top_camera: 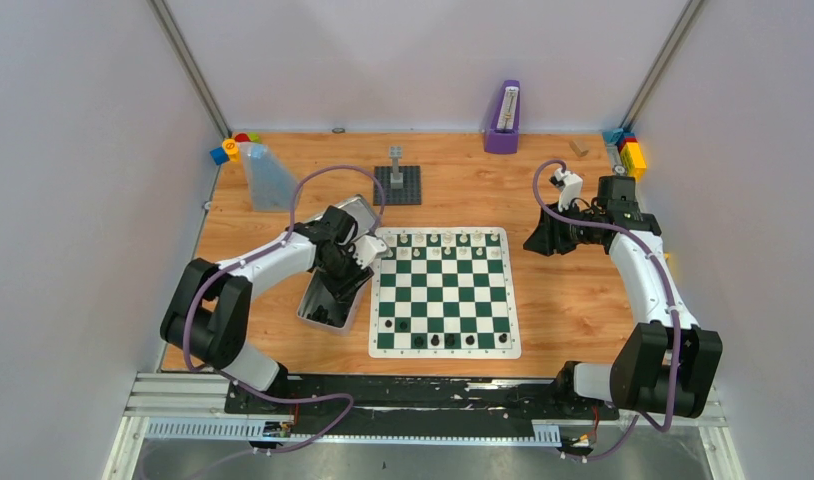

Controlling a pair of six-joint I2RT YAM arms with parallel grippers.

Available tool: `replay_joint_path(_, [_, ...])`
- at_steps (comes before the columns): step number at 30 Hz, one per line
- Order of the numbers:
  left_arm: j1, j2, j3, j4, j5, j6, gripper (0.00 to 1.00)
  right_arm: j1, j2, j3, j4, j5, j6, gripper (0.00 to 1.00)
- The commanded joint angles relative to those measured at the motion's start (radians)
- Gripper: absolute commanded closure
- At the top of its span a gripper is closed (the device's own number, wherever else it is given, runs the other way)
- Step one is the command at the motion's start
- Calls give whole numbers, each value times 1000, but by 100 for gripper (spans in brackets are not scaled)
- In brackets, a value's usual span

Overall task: Set up the chess pieces on the board
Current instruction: Pick up the chess piece from the storage box.

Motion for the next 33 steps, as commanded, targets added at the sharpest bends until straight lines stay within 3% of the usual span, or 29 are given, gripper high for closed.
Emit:
replay_joint_path(1, [3,35,25,26,38,-21,44,-5,0,-7,-3,-34,-19,65])
replay_joint_path(8, [3,52,26,39,16,-25,48,-5,4,-7,-5,-34,-21,65])
replay_joint_path(15, [4,13,26,41,2,-27,72,-5,8,-5,-9,-37,-22,65])
replay_joint_path(20, [18,-42,37,34,0,-32,82,-5,10,-4,-10,-40,-24,65])
replay_joint_path(28, [44,-142,73,-10,51,-37,88,-2,11,1,-16,-78,-33,65])
replay_joint_path(33, [47,-206,160,-42,182,-77,89,42,-6,28,-12,-200,-45,63])
